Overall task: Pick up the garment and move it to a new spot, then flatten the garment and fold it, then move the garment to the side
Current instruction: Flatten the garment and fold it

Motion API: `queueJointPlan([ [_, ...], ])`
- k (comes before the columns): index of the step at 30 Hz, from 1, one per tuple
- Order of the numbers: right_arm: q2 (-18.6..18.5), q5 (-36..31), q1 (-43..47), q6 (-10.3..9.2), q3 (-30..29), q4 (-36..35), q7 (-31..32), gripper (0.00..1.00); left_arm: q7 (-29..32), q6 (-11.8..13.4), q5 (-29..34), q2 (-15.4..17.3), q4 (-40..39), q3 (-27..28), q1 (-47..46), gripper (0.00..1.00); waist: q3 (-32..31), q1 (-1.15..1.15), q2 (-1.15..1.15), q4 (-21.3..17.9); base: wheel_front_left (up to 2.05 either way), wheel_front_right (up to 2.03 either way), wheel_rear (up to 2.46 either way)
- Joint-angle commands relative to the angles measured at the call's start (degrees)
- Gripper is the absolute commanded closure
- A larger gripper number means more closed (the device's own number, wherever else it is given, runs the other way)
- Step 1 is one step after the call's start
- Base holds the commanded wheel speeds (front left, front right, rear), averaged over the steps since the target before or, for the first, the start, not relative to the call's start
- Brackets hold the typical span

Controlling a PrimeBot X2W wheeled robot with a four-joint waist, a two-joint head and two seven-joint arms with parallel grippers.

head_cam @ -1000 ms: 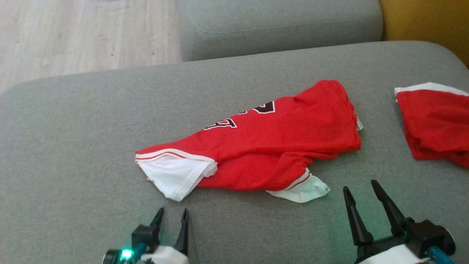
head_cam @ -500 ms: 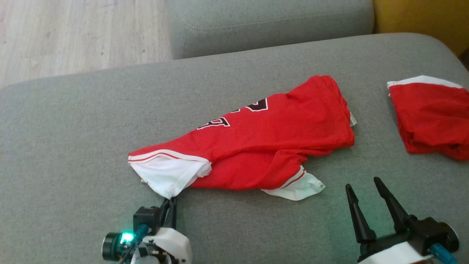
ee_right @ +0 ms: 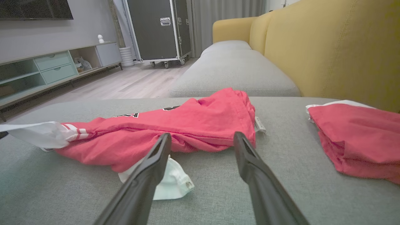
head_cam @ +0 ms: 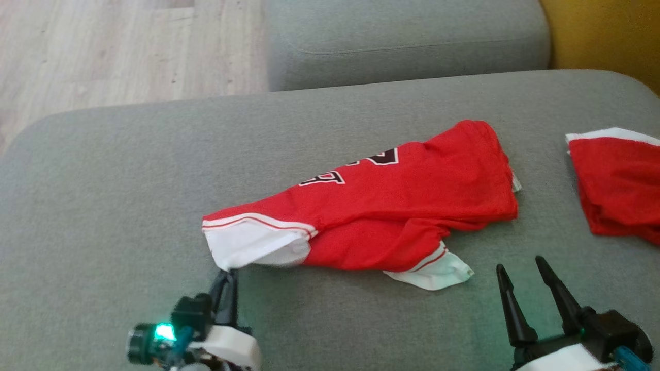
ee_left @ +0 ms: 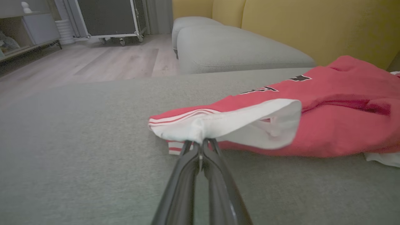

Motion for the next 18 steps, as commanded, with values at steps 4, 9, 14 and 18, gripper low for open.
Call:
queueJointPlan([
  [4,-2.91,4.16,-3.54,-0.04,1.70,2.78,-0.62,0.00,-0.31,0.10,1.59,2.64,-6.32,3.76,-1.49,1.00,0.78,0.00,0.00,1.80,0.00,0.00,0.00],
  [9,-9.45,6.63,-10.11,-0.04,4.43,11.95,-0.62,0.00,-0.31,-0.78,2.46,3.49,-8.93,4.63,-3.66,1.00,2.64,0.00,0.00,3.14,0.00,0.00,0.00],
  [14,-13.29,6.82,-17.99,-0.04,6.07,21.51,0.51,0.00,-0.31,-1.18,3.31,3.67,-9.64,5.01,-5.97,1.00,4.64,0.00,0.00,3.80,0.00,0.00,0.00],
  [18,-13.99,8.03,-23.05,-0.04,8.19,26.96,0.63,0.00,-0.31,-1.44,3.79,3.66,-9.99,5.27,-7.02,1.00,5.91,0.00,0.00,4.11,0.00,0.00,0.00],
])
